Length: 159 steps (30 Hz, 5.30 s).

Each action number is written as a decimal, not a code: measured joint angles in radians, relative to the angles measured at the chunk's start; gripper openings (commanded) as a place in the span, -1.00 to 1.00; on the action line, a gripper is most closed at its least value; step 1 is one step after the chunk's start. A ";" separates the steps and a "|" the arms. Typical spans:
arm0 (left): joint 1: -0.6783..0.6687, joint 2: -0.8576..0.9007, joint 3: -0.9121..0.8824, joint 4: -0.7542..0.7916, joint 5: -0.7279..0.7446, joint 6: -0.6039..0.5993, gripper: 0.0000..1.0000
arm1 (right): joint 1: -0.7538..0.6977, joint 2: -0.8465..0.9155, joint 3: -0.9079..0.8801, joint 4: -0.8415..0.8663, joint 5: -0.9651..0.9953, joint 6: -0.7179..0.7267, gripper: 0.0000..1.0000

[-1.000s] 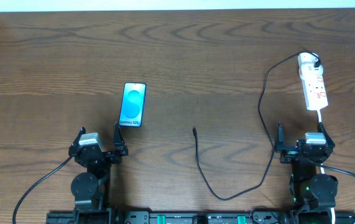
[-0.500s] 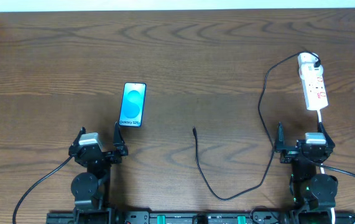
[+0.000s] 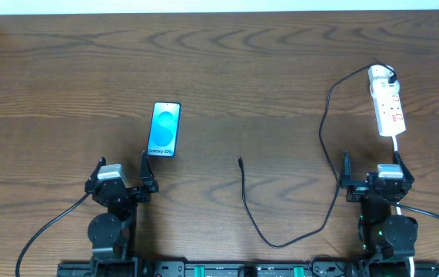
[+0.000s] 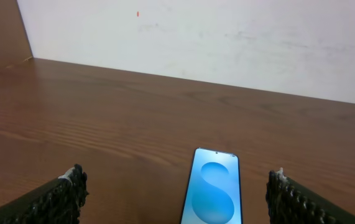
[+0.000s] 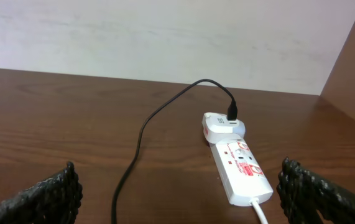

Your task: Plug charger to phone and switch on socket

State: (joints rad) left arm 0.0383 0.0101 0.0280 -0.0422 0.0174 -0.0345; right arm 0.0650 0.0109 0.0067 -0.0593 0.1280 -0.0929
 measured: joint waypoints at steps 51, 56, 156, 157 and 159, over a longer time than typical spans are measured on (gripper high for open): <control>0.000 0.148 0.166 0.069 -0.001 0.013 0.86 | 0.000 0.000 0.000 0.000 0.000 0.000 0.99; 0.000 0.328 0.313 0.069 -0.016 0.021 0.86 | 0.000 0.000 0.000 0.000 0.000 0.000 0.98; -0.115 2.051 1.481 -0.812 0.029 0.005 0.86 | 0.000 0.000 0.000 0.000 0.000 0.000 0.98; -0.115 2.051 1.474 -0.808 0.029 0.005 0.86 | 0.000 0.000 0.000 0.000 0.000 0.000 0.99; -0.115 2.051 1.463 -0.807 0.029 0.005 0.86 | 0.000 0.000 0.000 0.000 0.000 0.000 0.99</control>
State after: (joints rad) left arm -0.0769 2.0609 1.4914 -0.8490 0.0467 -0.0299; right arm 0.0650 0.0109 0.0067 -0.0593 0.1284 -0.0929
